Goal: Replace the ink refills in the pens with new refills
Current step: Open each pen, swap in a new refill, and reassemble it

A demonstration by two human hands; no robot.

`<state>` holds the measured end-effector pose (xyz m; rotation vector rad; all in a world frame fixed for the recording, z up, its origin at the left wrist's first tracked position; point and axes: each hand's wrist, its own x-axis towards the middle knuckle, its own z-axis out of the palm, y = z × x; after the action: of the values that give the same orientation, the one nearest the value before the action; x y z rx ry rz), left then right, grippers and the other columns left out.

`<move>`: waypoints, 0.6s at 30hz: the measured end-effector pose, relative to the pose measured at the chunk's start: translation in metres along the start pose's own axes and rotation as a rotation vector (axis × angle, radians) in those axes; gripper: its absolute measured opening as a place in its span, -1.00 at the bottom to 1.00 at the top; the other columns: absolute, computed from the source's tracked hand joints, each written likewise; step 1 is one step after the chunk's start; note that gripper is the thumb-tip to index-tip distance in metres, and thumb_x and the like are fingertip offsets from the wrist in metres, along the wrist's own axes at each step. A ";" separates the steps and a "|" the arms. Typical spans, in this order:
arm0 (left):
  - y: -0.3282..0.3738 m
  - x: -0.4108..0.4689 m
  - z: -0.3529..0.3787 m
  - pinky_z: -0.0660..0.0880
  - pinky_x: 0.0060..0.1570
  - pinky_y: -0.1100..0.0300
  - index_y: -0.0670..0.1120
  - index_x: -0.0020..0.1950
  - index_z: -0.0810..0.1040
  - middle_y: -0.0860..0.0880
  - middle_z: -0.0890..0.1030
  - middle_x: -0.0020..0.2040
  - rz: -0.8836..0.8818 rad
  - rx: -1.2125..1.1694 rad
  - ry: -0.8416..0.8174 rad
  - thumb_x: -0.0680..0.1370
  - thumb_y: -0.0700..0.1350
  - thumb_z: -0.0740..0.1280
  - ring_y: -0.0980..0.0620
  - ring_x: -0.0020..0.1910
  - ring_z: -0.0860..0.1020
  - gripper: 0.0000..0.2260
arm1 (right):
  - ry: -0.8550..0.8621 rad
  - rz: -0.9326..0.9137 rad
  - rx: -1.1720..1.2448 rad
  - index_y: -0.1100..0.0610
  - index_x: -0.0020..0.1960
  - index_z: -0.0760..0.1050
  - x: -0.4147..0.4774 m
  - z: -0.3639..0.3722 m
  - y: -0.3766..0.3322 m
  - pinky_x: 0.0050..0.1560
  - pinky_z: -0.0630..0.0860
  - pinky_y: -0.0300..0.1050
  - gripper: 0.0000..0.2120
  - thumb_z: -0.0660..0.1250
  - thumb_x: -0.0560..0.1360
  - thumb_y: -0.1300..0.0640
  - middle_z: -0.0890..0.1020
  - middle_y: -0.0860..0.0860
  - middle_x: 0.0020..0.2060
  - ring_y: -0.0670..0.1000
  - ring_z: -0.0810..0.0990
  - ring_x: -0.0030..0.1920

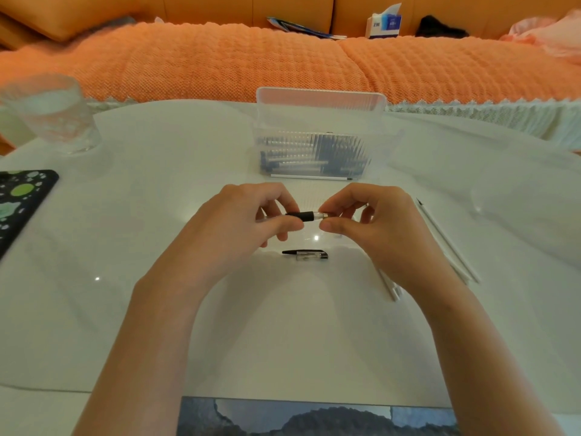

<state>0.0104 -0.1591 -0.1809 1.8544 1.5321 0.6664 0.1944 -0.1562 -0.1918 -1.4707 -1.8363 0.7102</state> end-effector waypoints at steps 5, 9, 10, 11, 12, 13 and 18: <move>-0.003 0.000 -0.003 0.50 -0.18 0.16 0.11 -0.13 0.60 0.14 0.63 -0.30 -0.002 0.015 0.001 0.50 0.05 0.35 0.16 -0.35 0.53 -0.93 | 0.033 0.015 0.018 0.02 -0.14 0.63 0.000 -0.004 0.000 -0.24 0.35 -0.49 -0.93 0.47 0.40 0.15 0.59 -0.13 -0.28 -0.30 0.46 -0.29; -0.007 0.000 -0.004 0.49 -0.20 0.19 0.10 -0.13 0.59 0.15 0.64 -0.30 0.002 -0.007 0.017 0.51 0.03 0.34 0.18 -0.34 0.55 -0.94 | 0.070 0.024 0.012 0.00 -0.14 0.63 -0.001 -0.005 0.004 -0.23 0.34 -0.48 -0.98 0.43 0.43 0.09 0.59 -0.17 -0.31 -0.24 0.48 -0.25; -0.008 0.000 -0.005 0.49 -0.20 0.18 0.10 -0.13 0.58 0.14 0.64 -0.29 0.002 -0.012 0.022 0.52 0.03 0.33 0.17 -0.34 0.56 -0.94 | 0.081 0.028 0.005 0.00 -0.14 0.62 0.000 -0.005 0.005 -0.23 0.35 -0.47 -0.98 0.43 0.44 0.07 0.60 -0.17 -0.30 -0.21 0.49 -0.24; -0.009 0.000 -0.005 0.50 -0.18 0.16 0.10 -0.13 0.58 0.14 0.64 -0.29 0.002 -0.016 0.026 0.52 0.02 0.33 0.17 -0.33 0.56 -0.93 | 0.088 0.034 -0.003 0.00 -0.14 0.63 0.000 -0.006 0.006 -0.24 0.35 -0.46 -0.97 0.42 0.45 0.06 0.61 -0.16 -0.29 -0.19 0.51 -0.22; -0.009 0.000 -0.005 0.52 -0.17 0.14 0.10 -0.12 0.58 0.13 0.64 -0.29 0.002 -0.021 0.030 0.53 0.02 0.32 0.16 -0.33 0.57 -0.93 | 0.091 0.041 -0.010 0.00 -0.14 0.63 -0.001 -0.006 0.007 -0.24 0.36 -0.45 -0.95 0.41 0.45 0.04 0.62 -0.16 -0.28 -0.17 0.52 -0.20; -0.010 0.000 -0.005 0.53 -0.16 0.11 0.09 -0.12 0.57 0.13 0.64 -0.29 0.001 -0.026 0.034 0.53 0.02 0.32 0.16 -0.33 0.57 -0.94 | 0.086 0.050 -0.018 -0.01 -0.14 0.62 -0.001 -0.006 0.007 -0.25 0.37 -0.44 -0.95 0.40 0.45 0.03 0.61 -0.17 -0.28 -0.16 0.52 -0.21; -0.010 0.000 -0.005 0.56 -0.14 0.05 0.10 -0.12 0.55 0.13 0.64 -0.30 -0.004 -0.036 0.057 0.53 0.03 0.33 0.16 -0.34 0.57 -0.95 | -0.107 0.049 -0.172 -0.08 -0.15 0.60 -0.004 0.003 0.004 -0.24 0.29 -0.41 -0.98 0.42 0.43 0.00 0.55 -0.23 -0.31 -0.22 0.42 -0.22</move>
<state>0.0004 -0.1567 -0.1848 1.8192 1.5495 0.7459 0.1945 -0.1590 -0.1972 -1.6196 -1.9905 0.6794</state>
